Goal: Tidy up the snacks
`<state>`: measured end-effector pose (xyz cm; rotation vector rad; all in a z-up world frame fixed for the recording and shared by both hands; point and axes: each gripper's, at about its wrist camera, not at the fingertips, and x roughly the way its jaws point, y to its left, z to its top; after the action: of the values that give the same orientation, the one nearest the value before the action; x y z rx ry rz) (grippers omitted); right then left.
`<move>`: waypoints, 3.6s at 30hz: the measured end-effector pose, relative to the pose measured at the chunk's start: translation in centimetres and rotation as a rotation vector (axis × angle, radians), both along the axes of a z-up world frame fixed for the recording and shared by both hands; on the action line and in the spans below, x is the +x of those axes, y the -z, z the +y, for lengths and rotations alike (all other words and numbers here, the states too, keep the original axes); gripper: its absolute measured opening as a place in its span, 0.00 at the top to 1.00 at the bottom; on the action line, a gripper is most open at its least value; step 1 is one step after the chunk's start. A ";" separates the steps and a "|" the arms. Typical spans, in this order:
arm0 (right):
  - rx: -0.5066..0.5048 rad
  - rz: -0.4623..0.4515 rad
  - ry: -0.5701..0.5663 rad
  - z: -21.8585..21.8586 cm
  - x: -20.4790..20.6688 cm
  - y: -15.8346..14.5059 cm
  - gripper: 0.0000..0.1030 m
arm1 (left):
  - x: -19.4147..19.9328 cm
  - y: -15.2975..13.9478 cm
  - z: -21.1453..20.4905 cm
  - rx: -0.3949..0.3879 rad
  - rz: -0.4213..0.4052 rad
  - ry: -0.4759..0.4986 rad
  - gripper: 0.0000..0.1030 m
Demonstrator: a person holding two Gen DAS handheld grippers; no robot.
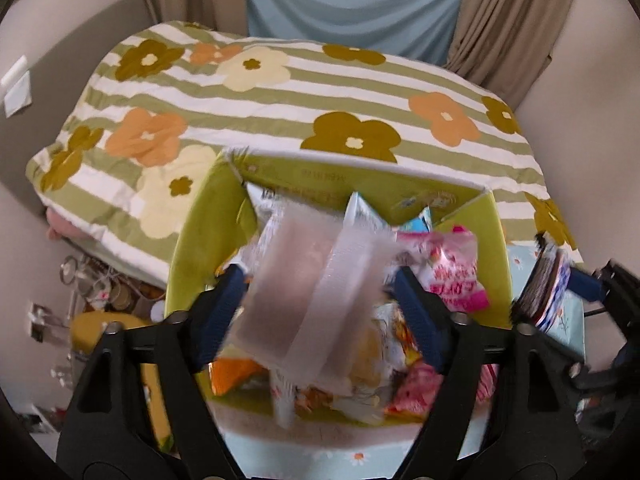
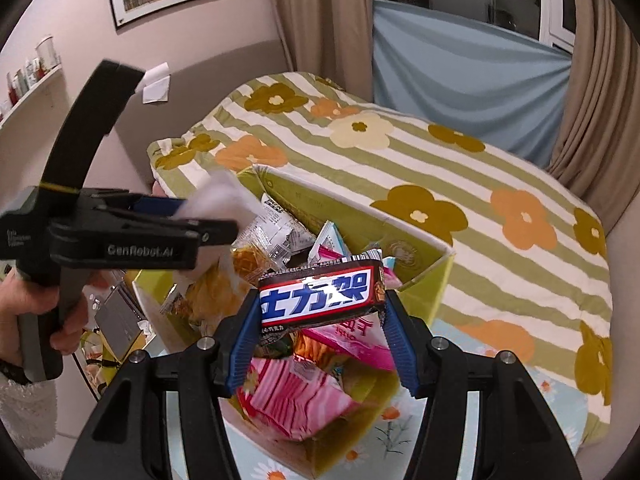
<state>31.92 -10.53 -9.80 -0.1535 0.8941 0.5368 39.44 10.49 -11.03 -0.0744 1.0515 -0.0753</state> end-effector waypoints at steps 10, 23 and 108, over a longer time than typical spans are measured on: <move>-0.023 0.064 0.015 0.0 0.5 2.2 0.47 | 0.3 -0.3 0.8 0.085 -0.040 -0.024 0.00; -0.050 0.038 -0.014 1.5 1.6 2.3 0.00 | -1.0 -1.3 -0.6 0.101 -0.068 -0.014 0.00; -0.023 -0.400 0.701 -15.3 -28.3 -12.0 0.00 | -32.0 -14.4 -11.4 0.117 -0.572 0.058 0.00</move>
<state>3.61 -25.86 2.24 0.0374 0.5105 -0.1584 7.46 -0.91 3.38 0.0817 0.4851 -0.0815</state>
